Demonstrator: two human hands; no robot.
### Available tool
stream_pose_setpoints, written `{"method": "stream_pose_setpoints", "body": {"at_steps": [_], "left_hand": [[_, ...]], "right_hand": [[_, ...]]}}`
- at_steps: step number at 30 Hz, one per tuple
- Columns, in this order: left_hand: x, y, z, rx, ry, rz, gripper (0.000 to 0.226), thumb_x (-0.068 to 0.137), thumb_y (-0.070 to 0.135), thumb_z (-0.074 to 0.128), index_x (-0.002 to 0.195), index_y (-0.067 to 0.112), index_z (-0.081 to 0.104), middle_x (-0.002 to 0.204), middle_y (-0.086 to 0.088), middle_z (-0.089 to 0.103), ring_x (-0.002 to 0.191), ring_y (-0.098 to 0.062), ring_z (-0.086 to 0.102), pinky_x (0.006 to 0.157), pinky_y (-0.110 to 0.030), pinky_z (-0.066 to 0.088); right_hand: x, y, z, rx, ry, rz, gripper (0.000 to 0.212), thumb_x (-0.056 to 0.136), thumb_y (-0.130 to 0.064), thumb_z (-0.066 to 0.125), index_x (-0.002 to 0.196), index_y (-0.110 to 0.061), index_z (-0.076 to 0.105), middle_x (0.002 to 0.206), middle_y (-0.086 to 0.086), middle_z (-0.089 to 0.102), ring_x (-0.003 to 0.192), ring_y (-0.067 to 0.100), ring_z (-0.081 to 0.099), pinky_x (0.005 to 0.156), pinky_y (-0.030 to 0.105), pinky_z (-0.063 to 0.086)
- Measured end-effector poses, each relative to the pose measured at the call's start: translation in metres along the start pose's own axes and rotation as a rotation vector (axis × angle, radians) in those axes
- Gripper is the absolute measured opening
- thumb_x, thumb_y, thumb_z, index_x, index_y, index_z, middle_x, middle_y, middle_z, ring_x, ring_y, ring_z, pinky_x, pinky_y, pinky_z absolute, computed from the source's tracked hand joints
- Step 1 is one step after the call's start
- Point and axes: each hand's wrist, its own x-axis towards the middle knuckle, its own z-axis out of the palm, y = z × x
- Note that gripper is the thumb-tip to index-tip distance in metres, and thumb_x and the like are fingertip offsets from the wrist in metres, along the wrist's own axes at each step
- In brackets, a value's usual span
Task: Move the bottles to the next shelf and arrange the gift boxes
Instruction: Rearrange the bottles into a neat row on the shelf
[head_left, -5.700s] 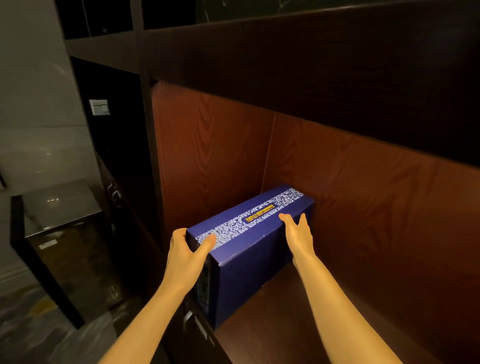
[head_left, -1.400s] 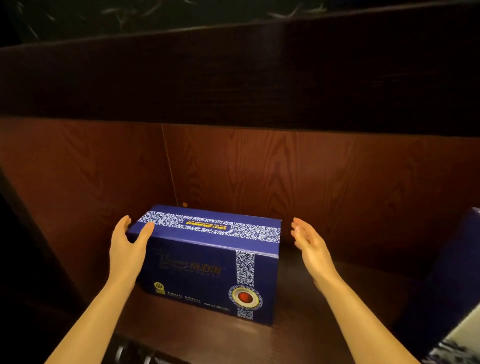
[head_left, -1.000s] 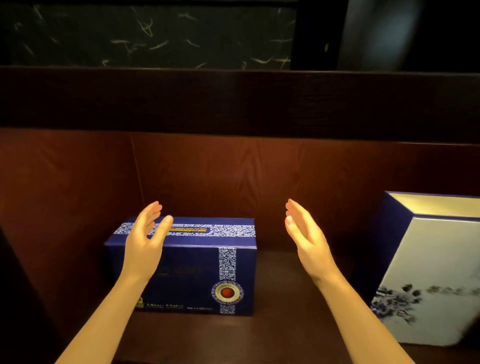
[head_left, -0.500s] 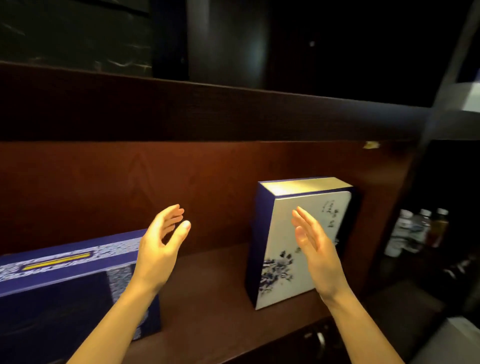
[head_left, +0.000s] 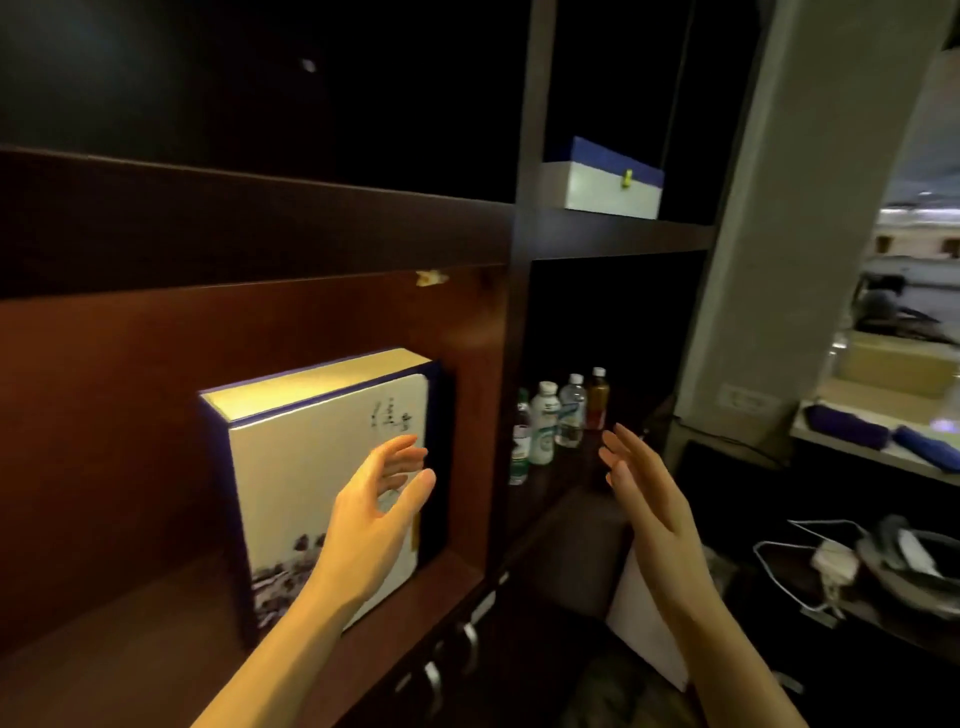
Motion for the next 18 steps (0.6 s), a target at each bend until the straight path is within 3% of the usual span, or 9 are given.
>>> {"method": "stream_pose_setpoints", "body": {"at_steps": [4, 9, 18], "left_hand": [[0.021, -0.001, 0.064, -0.065, -0.084, -0.011, 0.046, 0.088, 0.050, 0.062, 0.132, 0.037, 0.057, 0.121, 0.021, 0.066, 0.115, -0.002, 0.062, 0.097, -0.029, 0.049], [0.047, -0.008, 0.134, -0.088, -0.144, 0.003, 0.042, 0.088, 0.049, 0.062, 0.129, 0.039, 0.057, 0.122, 0.020, 0.066, 0.116, -0.002, 0.061, 0.093, -0.019, 0.048], [0.100, -0.052, 0.233, -0.106, -0.148, -0.109, 0.041, 0.090, 0.046, 0.067, 0.128, 0.035, 0.058, 0.118, 0.022, 0.067, 0.111, 0.002, 0.063, 0.095, -0.027, 0.049]], "right_hand": [[0.008, 0.015, -0.057, -0.052, 0.101, -0.001, 0.054, 0.097, -0.046, 0.053, 0.149, -0.036, 0.047, 0.145, -0.022, 0.055, 0.135, -0.001, 0.049, 0.110, 0.028, 0.041], [0.030, 0.042, -0.104, -0.066, 0.151, 0.014, 0.049, 0.100, -0.037, 0.052, 0.149, -0.033, 0.047, 0.146, -0.021, 0.055, 0.136, -0.001, 0.049, 0.104, 0.013, 0.044], [0.083, 0.108, -0.154, -0.072, 0.195, 0.077, 0.052, 0.095, -0.047, 0.056, 0.146, -0.040, 0.047, 0.140, -0.030, 0.055, 0.130, -0.008, 0.050, 0.097, 0.008, 0.045]]}}
